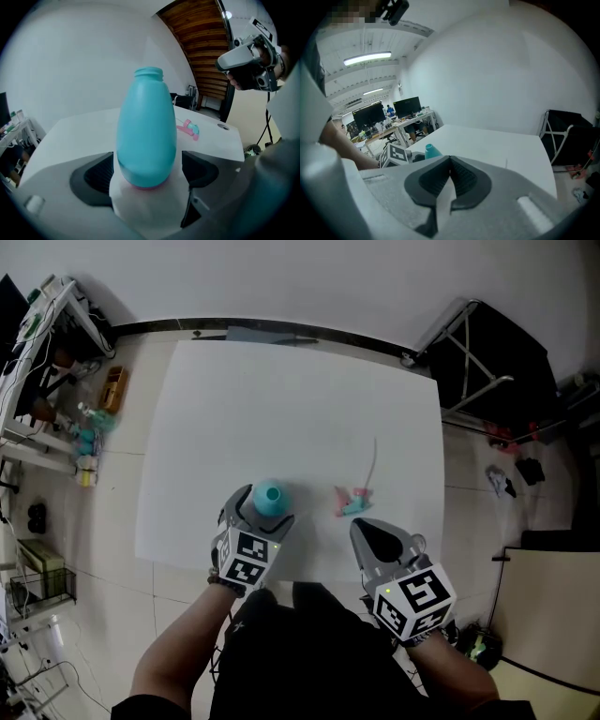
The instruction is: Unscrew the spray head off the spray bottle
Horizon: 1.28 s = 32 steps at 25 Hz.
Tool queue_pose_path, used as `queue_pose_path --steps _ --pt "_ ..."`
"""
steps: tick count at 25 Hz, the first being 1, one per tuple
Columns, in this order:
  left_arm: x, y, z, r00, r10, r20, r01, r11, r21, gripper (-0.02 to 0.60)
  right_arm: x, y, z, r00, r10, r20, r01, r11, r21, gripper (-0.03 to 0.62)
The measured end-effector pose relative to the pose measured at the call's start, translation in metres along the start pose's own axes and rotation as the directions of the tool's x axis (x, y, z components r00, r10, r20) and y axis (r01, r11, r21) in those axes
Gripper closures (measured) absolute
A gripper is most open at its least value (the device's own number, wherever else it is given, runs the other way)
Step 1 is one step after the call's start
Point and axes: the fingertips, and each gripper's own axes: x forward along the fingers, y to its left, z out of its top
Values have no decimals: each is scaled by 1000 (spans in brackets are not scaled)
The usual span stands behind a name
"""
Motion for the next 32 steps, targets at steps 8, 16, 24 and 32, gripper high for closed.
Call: queue_pose_path --steps 8,16,24,32 --pt "10 2 1 1000 17 -7 -17 1000 -5 112 4 -12 -3 1000 7 -25 -7 1000 -6 602" --pt "12 5 -1 999 37 -14 -37 999 -8 137 4 -32 -9 999 -9 -48 8 1000 -14 602" --pt "11 7 0 999 41 -21 -42 999 -13 143 7 -49 -22 996 -24 -86 21 999 -39 602" --pt "8 6 5 999 31 -19 -31 1000 4 144 11 -57 -36 993 -27 -119 20 998 -55 590"
